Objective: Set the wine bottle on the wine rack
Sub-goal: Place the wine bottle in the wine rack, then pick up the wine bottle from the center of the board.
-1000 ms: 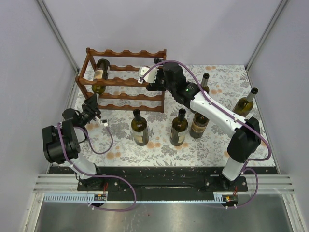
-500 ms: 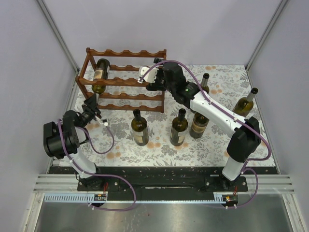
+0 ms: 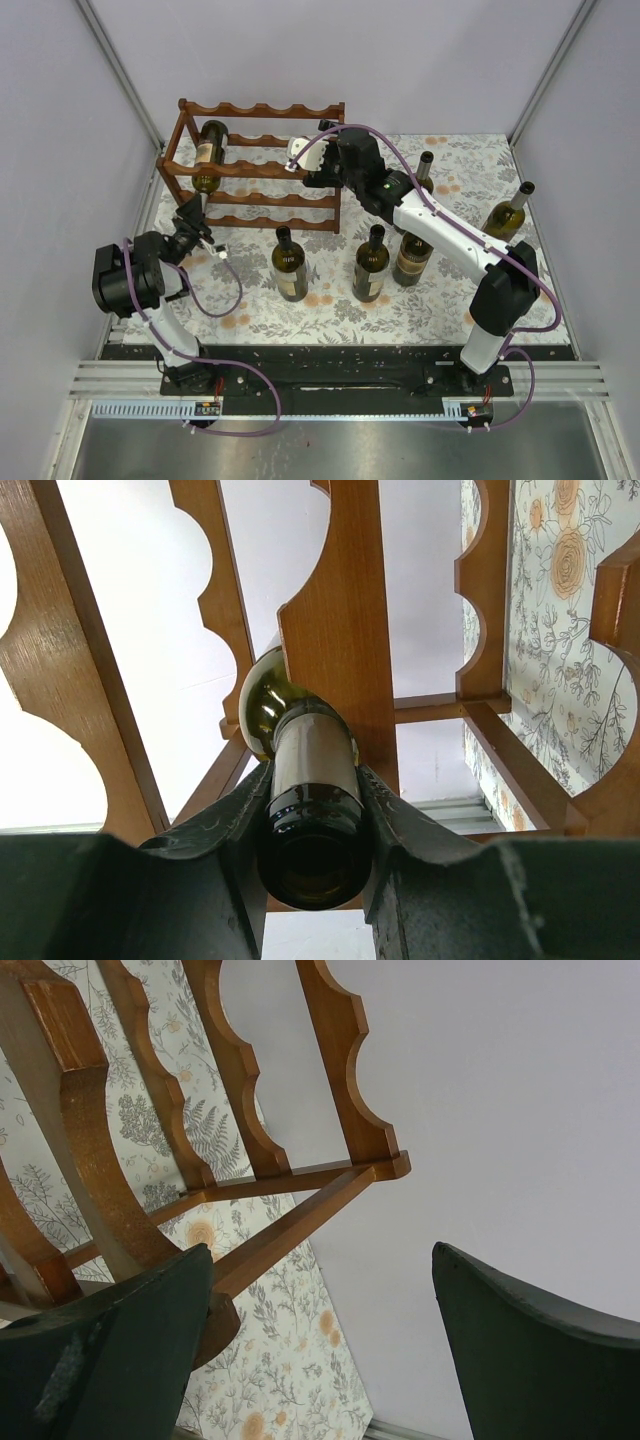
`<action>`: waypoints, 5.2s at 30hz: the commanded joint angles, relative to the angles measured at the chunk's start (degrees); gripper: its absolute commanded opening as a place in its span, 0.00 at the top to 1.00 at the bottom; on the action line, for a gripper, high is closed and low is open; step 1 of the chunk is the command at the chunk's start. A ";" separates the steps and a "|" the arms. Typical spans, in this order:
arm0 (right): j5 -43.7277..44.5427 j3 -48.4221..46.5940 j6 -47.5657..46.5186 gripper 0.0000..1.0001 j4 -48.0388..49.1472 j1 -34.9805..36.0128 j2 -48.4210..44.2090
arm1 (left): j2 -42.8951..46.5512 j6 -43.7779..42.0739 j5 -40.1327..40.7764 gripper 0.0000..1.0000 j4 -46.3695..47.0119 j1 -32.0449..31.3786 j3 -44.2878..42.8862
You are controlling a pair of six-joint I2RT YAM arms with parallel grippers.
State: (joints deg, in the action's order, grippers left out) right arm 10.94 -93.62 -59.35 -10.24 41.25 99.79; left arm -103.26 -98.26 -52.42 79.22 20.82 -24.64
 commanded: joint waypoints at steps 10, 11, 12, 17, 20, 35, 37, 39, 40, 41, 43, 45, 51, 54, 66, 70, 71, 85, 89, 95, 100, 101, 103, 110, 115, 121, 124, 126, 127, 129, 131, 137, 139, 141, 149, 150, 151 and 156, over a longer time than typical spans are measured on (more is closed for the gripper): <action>2.59 0.02 0.11 0.01 -6.99 -0.65 1.20 | -4.75 6.32 1.71 0.53 -5.49 -0.08 1.71; 2.60 0.02 0.11 0.01 -7.07 -0.65 1.20 | -5.02 7.28 1.62 0.49 -4.44 0.10 1.88; 2.60 0.11 0.03 0.01 -6.99 -0.74 1.02 | -5.19 8.25 1.71 0.45 -3.38 0.19 1.97; 2.77 0.20 0.03 0.00 -6.99 -0.74 1.02 | -5.02 11.77 1.36 0.31 -0.65 0.62 2.49; 2.86 0.02 -0.06 0.01 -6.99 -0.65 1.11 | -4.67 13.88 1.27 0.25 1.80 0.71 3.11; 2.60 -0.77 -0.06 0.01 -6.99 -0.74 1.11 | 1.83 27.93 2.32 0.02 10.95 1.68 5.92; 2.60 -0.86 0.03 0.01 -7.07 -0.74 0.94 | 3.59 29.87 2.76 0.01 11.30 1.77 6.19; 2.60 -0.86 0.11 0.01 -6.99 -0.65 0.76 | 5.43 31.98 3.64 0.01 11.57 1.86 6.45; 2.60 -0.95 0.29 0.00 -7.07 -0.65 0.67 | 6.31 33.12 4.17 0.01 11.74 1.94 6.54; 2.60 -1.03 0.64 0.01 -7.07 -0.65 0.58 | 7.54 34.44 4.95 0.01 11.83 2.03 6.71; 2.42 -1.30 1.34 0.01 -7.07 -0.65 0.23 | 10.00 37.60 7.24 0.01 11.92 2.38 7.15; 1.90 -1.82 3.00 0.01 -7.34 -0.82 -0.29 | 12.98 40.06 10.05 0.01 11.84 2.56 7.68; -1.71 -5.42 10.12 0.01 -10.85 -1.09 -1.52 | 25.73 43.94 16.81 0.01 0.88 3.35 9.35; -3.02 -7.71 14.43 0.01 -13.13 -1.09 -2.40 | 36.25 47.18 19.98 0.01 -11.67 3.44 8.39; -4.18 -7.36 22.88 0.00 -15.95 -1.26 -6.27 | 52.03 46.75 16.03 0.01 -51.62 3.26 1.53; -2.68 -7.62 23.84 0.00 -16.56 -1.61 -6.97 | 52.02 50.34 15.86 0.01 -57.67 3.35 -1.71; -2.50 -7.89 24.45 0.01 -17.00 -1.79 -7.50 | 52.28 52.79 16.04 0.01 -59.34 3.35 -3.03; 6.99 -14.38 36.14 0.01 -24.55 -6.00 -12.43 | 52.47 88.66 21.75 0.01 -96.34 3.35 -40.89; 7.60 -17.11 38.43 0.01 -28.86 -9.96 -12.16 | 50.62 93.15 19.03 0.01 -102.59 3.26 -50.74; 3.92 -22.39 43.09 0.01 -35.89 -17.60 -11.28 | 46.49 96.67 16.57 0.01 -109.63 2.47 -60.25; 1.63 -19.32 44.85 0.02 -36.61 -21.04 -13.30 | 42.72 101.06 12.87 0.01 -109.72 1.33 -63.76; 1.45 -18.45 45.29 0.01 -36.43 -21.39 -13.65 | 42.01 101.85 12.53 0.01 -109.63 1.16 -64.56; 0.75 -16.77 45.82 0.01 -35.73 -22.18 -14.44 | 41.56 105.01 12.26 0.01 -107.27 0.98 -64.74; 0.13 -16.24 46.43 0.01 -35.20 -24.11 -13.13 | 41.48 105.47 17.87 0.01 -102.42 -7.01 -61.40; 0.31 -16.24 46.17 0.02 -35.46 -25.34 -10.50 | 39.90 103.36 20.25 0.01 -101.99 -11.76 -61.75; -4.78 -15.01 48.36 0.05 -35.55 -27.89 -6.89 | 37.00 103.09 20.87 0.01 -101.28 -14.92 -63.42; -7.50 -14.48 49.33 0.06 -35.73 -29.12 -4.87 | 35.94 102.92 21.31 0.01 -101.19 -16.24 -63.77; -9.52 -14.04 50.03 0.07 -35.90 -29.65 -3.82 | 35.41 102.74 21.49 0.01 -101.19 -17.12 -63.86; -10.40 -13.69 50.30 0.08 -35.90 -29.83 -3.29 | 35.15 102.48 21.66 0.01 -101.19 -17.48 -63.86; -10.76 -13.08 50.56 0.09 -35.81 -30.00 -2.50 | 34.71 102.39 22.10 0.01 -101.19 -18.18 -63.77; -12.61 -12.46 50.74 0.10 -35.81 -30.18 -1.97 | 34.36 101.95 22.36 0.01 -101.19 -18.62 -63.77; -14.54 -10.27 51.00 0.19 -35.46 -30.36 -1.35 | 34.18 101.16 22.72 0.01 -101.11 -19.32 -62.90; -15.07 -9.74 51.18 0.22 -35.38 -30.36 -1.35 | 34.09 100.81 22.98 0.01 -101.19 -19.68 -62.46; -15.25 -9.39 51.27 0.24 -35.29 -30.36 -1.61 | 34.18 100.46 23.16 0.01 -101.19 -19.85 -62.19; -15.51 -8.50 51.00 0.37 -35.11 -30.36 -2.14 | 34.88 99.14 23.77 0.01 -101.54 -20.38 -60.96; -15.51 -8.59 51.00 0.40 -35.11 -30.36 -2.14 | 34.97 99.05 23.86 0.01 -101.54 -20.38 -60.87; -15.77 -8.77 50.83 0.43 -35.29 -30.27 -2.14 | 35.06 98.96 23.95 0.01 -101.54 -20.47 -60.79; -15.78 -9.12 50.56 0.53 -35.37 -30.36 -2.84 | 35.15 98.61 24.21 0.01 -101.63 -20.47 -60.61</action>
State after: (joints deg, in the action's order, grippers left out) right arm -4.12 -102.08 -8.75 -46.41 11.11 98.65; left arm -69.17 1.23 -29.45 -24.58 0.62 -85.36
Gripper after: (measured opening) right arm 0.509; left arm 0.988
